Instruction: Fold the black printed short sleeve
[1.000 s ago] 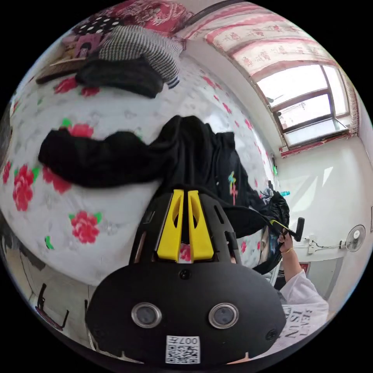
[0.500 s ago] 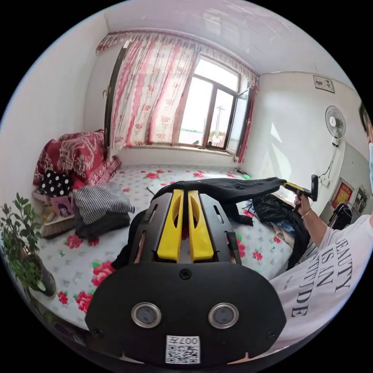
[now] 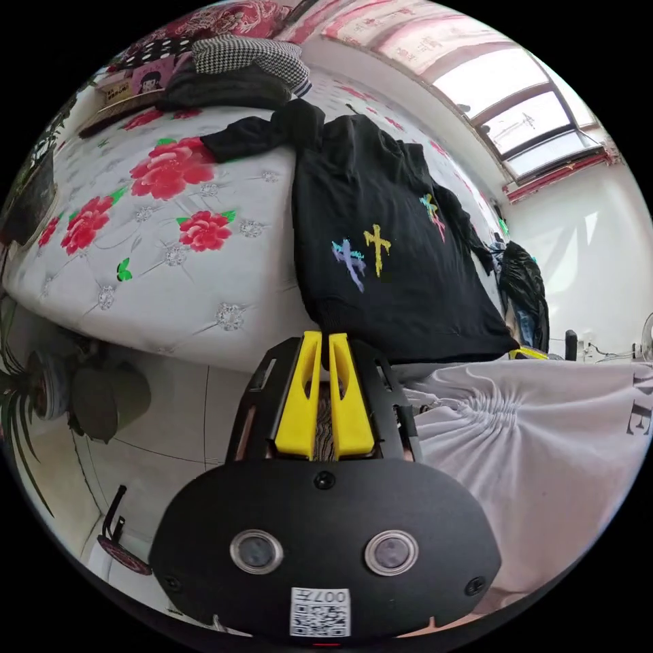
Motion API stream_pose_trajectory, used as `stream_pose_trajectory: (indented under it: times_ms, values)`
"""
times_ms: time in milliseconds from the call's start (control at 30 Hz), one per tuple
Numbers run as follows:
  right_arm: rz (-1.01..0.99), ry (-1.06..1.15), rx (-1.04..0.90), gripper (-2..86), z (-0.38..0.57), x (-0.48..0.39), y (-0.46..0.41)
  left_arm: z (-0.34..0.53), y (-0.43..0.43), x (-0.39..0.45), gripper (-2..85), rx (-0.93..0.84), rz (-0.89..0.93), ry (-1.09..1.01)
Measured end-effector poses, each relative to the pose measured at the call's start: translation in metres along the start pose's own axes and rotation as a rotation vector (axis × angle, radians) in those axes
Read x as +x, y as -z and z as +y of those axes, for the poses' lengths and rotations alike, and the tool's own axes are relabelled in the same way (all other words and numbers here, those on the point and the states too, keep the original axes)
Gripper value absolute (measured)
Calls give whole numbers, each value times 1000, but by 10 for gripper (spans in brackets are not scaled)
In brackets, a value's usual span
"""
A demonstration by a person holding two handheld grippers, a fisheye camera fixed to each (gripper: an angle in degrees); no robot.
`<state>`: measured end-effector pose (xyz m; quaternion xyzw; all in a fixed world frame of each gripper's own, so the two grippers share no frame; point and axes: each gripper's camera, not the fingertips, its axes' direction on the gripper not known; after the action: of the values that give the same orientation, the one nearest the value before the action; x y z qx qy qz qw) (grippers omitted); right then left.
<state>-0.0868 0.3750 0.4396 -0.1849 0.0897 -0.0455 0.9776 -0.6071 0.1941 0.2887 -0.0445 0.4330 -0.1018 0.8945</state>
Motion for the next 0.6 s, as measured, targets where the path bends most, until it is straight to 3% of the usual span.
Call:
stream_pose_trajectory:
  times_ms: [133, 233, 300, 467, 600]
  values:
    - [-108, -81, -86, 11, 26, 6, -62, 7, -21, -16, 0, -47, -21, 53]
    - [-273, -175, -78, 23, 39, 21, -95, 10, -38, -36, 37, -84, 73, 174]
    - [-314, -206, 22, 32, 46, 36, -81, 11, -30, -47, 74, -59, 96, 234]
    - [-154, -435, 333, 62, 65, 131, -17, 2, 1, -64, 77, 23, 12, 317]
    - [-167, -600, 520, 78, 44, 204, 9, -19, 18, -63, 78, 91, 40, 372]
